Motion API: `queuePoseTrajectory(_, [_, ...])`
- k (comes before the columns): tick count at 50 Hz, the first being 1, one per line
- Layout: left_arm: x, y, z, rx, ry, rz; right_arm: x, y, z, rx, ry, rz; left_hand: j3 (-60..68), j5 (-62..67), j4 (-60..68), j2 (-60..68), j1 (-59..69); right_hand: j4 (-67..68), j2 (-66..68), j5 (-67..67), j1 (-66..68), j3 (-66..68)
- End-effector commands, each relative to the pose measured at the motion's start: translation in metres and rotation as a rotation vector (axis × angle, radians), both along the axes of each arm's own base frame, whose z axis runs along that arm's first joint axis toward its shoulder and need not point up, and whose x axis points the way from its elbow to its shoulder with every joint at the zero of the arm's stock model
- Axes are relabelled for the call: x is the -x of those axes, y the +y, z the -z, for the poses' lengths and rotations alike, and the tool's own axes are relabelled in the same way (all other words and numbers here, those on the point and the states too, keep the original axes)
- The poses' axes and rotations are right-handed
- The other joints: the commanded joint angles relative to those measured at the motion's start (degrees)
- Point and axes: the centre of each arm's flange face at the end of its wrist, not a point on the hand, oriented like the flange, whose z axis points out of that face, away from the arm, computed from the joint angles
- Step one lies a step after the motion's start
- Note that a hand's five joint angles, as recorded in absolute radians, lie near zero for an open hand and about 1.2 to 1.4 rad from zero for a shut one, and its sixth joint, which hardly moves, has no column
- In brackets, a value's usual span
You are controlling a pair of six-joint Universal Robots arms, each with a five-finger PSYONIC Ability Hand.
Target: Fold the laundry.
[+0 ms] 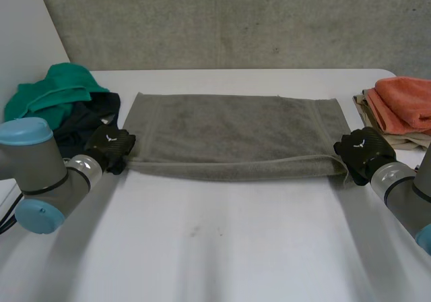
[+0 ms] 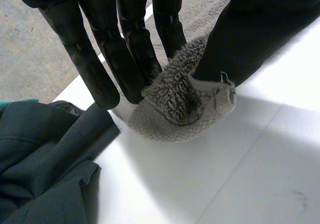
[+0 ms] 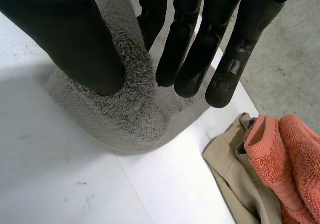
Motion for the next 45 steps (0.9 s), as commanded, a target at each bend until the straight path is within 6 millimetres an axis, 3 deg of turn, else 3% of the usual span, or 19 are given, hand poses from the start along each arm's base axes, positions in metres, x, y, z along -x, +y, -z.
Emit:
queuePoseTrajectory(1, [0.001,0.000,-0.004,0.005,0.006,-0.003,0.001,-0.001,-0.001,0.004,0.000,0.003,14.0,15.5,13.6,13.6,15.5,11.6,12.3,13.3,19.5,12.0])
queuePoseTrajectory(6, [-0.003,0.002,-0.006,0.004,-0.010,-0.058,0.002,0.000,-0.004,0.001,0.002,0.014,14.0,15.5,13.6,13.6,15.5,11.6,12.3,13.3,19.5,12.0])
queuePoseTrajectory(10, [-0.010,0.016,-0.038,0.040,-0.018,-0.104,0.004,0.009,-0.012,-0.044,0.015,0.014,14.0,15.5,13.6,13.6,15.5,11.6,12.3,13.3,19.5,12.0])
queuePoseTrajectory(15, [-0.019,0.070,-0.070,0.015,-0.058,-0.102,0.008,0.043,-0.044,-0.165,0.087,-0.022,14.0,15.5,13.6,13.6,15.5,11.6,12.3,13.3,19.5,12.0])
queuePoseTrajectory(17, [-0.022,0.087,-0.078,-0.001,-0.083,-0.096,0.012,0.054,-0.045,-0.231,0.132,-0.036,14.0,15.5,13.6,13.6,15.5,11.6,12.3,13.3,19.5,12.0])
queuePoseTrajectory(23, [-0.038,0.153,-0.068,-0.213,-0.266,-0.051,0.046,0.074,-0.044,-0.436,0.303,-0.056,14.0,15.5,13.6,13.6,15.5,11.6,12.3,13.3,19.5,12.0])
queuePoseTrajectory(27, [-0.038,0.169,-0.058,-0.277,-0.301,-0.023,0.053,0.067,-0.042,-0.415,0.308,-0.040,14.0,15.5,13.6,13.6,15.5,11.6,12.3,13.3,19.5,12.0])
queuePoseTrajectory(33, [-0.036,0.153,-0.053,-0.216,-0.283,-0.036,0.051,0.050,-0.031,-0.332,0.232,0.015,14.0,15.5,13.6,13.6,15.5,11.6,12.3,13.3,19.5,12.0])
queuePoseTrajectory(37, [-0.024,0.124,-0.048,-0.113,-0.257,-0.032,0.048,0.028,-0.010,-0.295,0.214,0.028,14.0,15.5,13.6,13.6,15.5,11.6,12.3,13.3,19.5,12.0])
queuePoseTrajectory(39, [-0.010,0.103,-0.050,-0.033,-0.236,-0.013,0.043,0.016,-0.013,-0.228,0.217,0.024,14.0,15.5,13.6,13.6,15.5,11.6,12.3,13.3,19.5,12.0])
queuePoseTrajectory(41, [0.001,0.084,-0.055,0.032,-0.219,-0.014,0.031,-0.005,-0.031,-0.084,0.194,0.029,14.0,15.5,13.6,13.6,15.5,11.6,12.3,13.3,19.5,12.0])
queuePoseTrajectory(42, [0.007,0.061,-0.069,0.117,-0.200,-0.045,0.025,-0.012,-0.041,-0.028,0.176,0.035,14.0,15.5,13.6,13.6,15.5,11.6,12.3,13.3,19.5,12.0])
queuePoseTrajectory(44, [0.013,0.039,-0.093,0.223,-0.169,-0.091,0.016,-0.028,-0.064,0.090,0.124,0.061,14.0,15.5,13.6,13.6,15.5,11.6,12.3,13.3,19.5,12.0])
queuePoseTrajectory(45, [0.017,0.028,-0.107,0.280,-0.147,-0.115,0.006,-0.041,-0.090,0.207,0.055,0.086,14.0,15.5,13.6,13.6,15.5,11.6,12.3,13.3,19.5,12.0])
